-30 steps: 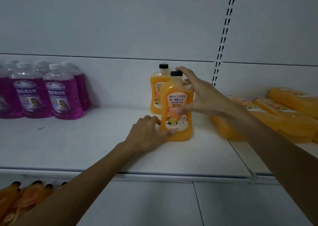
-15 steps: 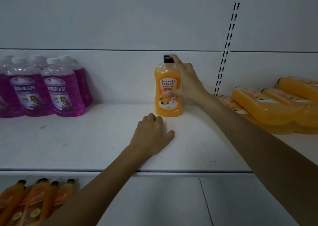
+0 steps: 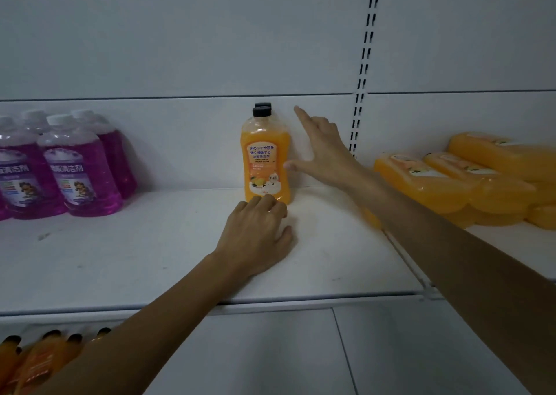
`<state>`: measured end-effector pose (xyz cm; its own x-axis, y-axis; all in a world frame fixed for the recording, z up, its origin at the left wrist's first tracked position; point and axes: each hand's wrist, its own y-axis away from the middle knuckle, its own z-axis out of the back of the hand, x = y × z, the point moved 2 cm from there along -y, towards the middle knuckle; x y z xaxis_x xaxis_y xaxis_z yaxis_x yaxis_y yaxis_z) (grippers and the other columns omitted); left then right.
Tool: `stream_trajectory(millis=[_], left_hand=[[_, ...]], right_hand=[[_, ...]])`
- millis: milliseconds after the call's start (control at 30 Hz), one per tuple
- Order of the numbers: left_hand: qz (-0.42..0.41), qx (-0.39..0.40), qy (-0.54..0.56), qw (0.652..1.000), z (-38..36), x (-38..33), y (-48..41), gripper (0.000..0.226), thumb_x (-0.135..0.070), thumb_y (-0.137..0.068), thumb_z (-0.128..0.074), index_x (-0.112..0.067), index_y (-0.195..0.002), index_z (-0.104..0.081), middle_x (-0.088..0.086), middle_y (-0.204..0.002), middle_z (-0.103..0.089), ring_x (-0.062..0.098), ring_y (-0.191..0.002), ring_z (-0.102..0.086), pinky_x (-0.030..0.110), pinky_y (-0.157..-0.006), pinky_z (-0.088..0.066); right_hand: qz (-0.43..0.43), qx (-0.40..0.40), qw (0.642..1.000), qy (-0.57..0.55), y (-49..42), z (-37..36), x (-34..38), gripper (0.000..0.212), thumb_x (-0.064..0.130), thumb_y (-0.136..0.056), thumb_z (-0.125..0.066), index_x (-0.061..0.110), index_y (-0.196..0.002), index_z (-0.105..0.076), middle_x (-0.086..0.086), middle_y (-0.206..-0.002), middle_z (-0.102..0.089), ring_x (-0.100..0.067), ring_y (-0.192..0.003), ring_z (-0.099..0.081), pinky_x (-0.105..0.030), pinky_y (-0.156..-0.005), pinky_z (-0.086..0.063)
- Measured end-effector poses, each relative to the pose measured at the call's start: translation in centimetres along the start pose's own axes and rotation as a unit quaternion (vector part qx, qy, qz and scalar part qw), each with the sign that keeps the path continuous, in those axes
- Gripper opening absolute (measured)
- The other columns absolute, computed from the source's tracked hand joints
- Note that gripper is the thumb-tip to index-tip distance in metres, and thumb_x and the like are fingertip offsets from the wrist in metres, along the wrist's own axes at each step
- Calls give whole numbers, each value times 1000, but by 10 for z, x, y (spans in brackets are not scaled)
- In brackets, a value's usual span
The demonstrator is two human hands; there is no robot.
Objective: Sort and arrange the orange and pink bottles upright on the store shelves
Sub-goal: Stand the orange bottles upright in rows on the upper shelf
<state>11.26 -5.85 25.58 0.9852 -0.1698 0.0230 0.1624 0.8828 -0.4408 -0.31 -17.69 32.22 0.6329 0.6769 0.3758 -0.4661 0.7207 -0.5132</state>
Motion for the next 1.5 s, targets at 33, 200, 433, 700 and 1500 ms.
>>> stream_trajectory(millis=[33,200,433,700,1500], left_hand=[[6,4,15,1000,0,-8,-5,42,-43,-90,-38,-15,-112,-59,3,-116,-60,23,-104,-55,33,-86,-43],[32,-23,154,987,4,-59,-49,43,-44,-93,-46,-15,-123,-55,2,-128,-56,18,-114,-52,29,-92,-41],[113,54,365,922,1,-133,-105,69,-75,-74,-37,-14,-89,-67,6,-100,-63,21,-97,-57,28,-73,-40],[205,65,359,908,-16,-162,-120,112,-92,-45,-19,-11,-110,-61,11,-122,-56,32,-113,-49,51,-96,-42],[154,-117,526,828,14,-105,-61,73,-26,-73,-76,-32,-132,-35,-10,-115,-58,9,-102,-60,16,-71,-54]], right_hand=[[4,-6,1000,5,5,9,-6,94,38,-82,-70,24,-152,-9,-8,-146,-26,-22,-134,-20,-31,-105,-26],[-21,-50,998,25,23,72,-46,65,36,-89,-62,18,-144,-33,-6,-145,-36,-19,-134,-29,-25,-102,-26],[-169,74,981,54,41,120,-128,77,53,-88,-54,16,-148,-23,-13,-148,-37,-30,-130,-42,-33,-93,-39],[-176,251,949,72,29,94,-150,56,48,-91,-45,19,-139,-42,-9,-140,-44,-31,-126,-44,-36,-96,-37],[50,98,959,-261,35,126,-50,94,26,-69,-81,36,-142,-23,7,-118,-50,-7,-90,-63,-17,-69,-54]])
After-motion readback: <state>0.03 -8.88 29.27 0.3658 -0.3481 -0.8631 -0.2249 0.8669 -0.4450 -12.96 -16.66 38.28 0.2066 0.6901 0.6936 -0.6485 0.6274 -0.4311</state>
